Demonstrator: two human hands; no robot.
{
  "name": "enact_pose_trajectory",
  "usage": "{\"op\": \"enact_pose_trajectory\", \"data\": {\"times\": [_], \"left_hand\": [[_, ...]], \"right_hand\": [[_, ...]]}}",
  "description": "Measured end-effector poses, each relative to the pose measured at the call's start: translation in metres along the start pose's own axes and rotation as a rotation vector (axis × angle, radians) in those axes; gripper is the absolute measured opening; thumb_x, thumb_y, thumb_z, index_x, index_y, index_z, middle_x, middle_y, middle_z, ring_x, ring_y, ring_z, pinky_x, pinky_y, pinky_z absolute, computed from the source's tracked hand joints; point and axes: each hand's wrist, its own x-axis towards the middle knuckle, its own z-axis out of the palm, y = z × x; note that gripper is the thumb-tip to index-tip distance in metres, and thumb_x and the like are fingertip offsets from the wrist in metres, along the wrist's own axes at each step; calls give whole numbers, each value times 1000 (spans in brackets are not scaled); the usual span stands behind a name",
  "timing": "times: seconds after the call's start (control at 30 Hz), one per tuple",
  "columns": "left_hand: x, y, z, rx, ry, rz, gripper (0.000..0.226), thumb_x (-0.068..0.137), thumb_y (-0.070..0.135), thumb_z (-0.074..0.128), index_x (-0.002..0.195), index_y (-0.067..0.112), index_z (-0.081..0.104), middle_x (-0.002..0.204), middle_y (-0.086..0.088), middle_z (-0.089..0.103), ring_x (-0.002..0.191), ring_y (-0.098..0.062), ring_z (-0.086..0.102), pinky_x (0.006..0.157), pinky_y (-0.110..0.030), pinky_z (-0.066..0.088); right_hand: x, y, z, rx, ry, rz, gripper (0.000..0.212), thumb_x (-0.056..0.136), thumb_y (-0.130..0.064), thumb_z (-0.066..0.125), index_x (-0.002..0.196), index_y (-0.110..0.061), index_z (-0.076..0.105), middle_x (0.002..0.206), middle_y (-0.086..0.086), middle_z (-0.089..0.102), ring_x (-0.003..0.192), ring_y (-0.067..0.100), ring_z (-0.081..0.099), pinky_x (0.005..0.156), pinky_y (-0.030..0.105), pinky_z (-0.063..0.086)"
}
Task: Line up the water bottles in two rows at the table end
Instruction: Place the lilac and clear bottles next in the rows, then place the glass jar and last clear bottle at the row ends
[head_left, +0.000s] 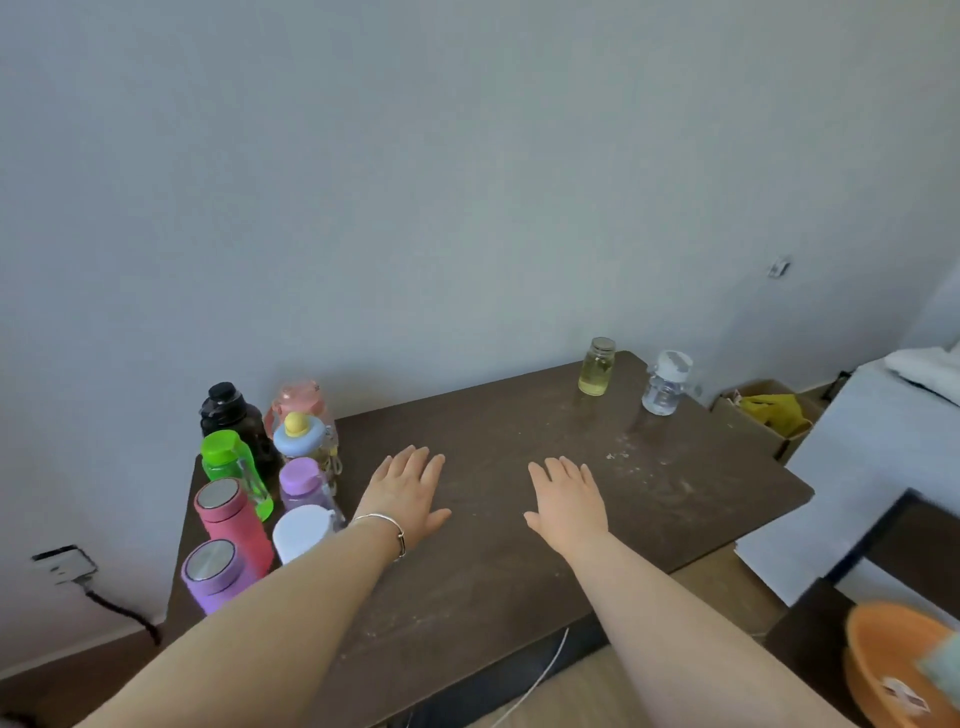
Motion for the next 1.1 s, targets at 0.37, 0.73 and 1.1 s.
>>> {"op": "enact_pose_trajectory", "data": {"times": [0.37, 0.73, 1.1], "left_hand": [[113, 200, -5, 16, -69, 2, 76, 92, 52, 46, 151, 19, 13, 159, -6, 18, 149, -27, 9, 120, -44, 15], [194, 267, 2, 17, -115, -21, 81, 91, 59, 44, 152, 19, 9, 160, -7, 15, 149, -28, 8, 121, -46, 14], [294, 245, 14, 30, -84, 78, 80, 92, 58, 43, 152, 17, 10, 160, -10, 14, 149, -30, 8, 121, -47, 14]], "right_hand": [[-4, 224, -3, 71, -28, 89, 72, 95, -44, 59, 154, -21, 24, 157, 6, 33, 148, 27, 23, 122, 46, 17], [33, 319, 9, 95, -16, 153, 76, 94, -52, 56, 154, -19, 25, 156, 7, 36, 147, 28, 26, 121, 46, 20], [120, 341, 9, 40, -9, 263, 78, 93, -57, 56, 153, -16, 27, 158, 9, 34, 147, 28, 27, 122, 45, 21]]}}
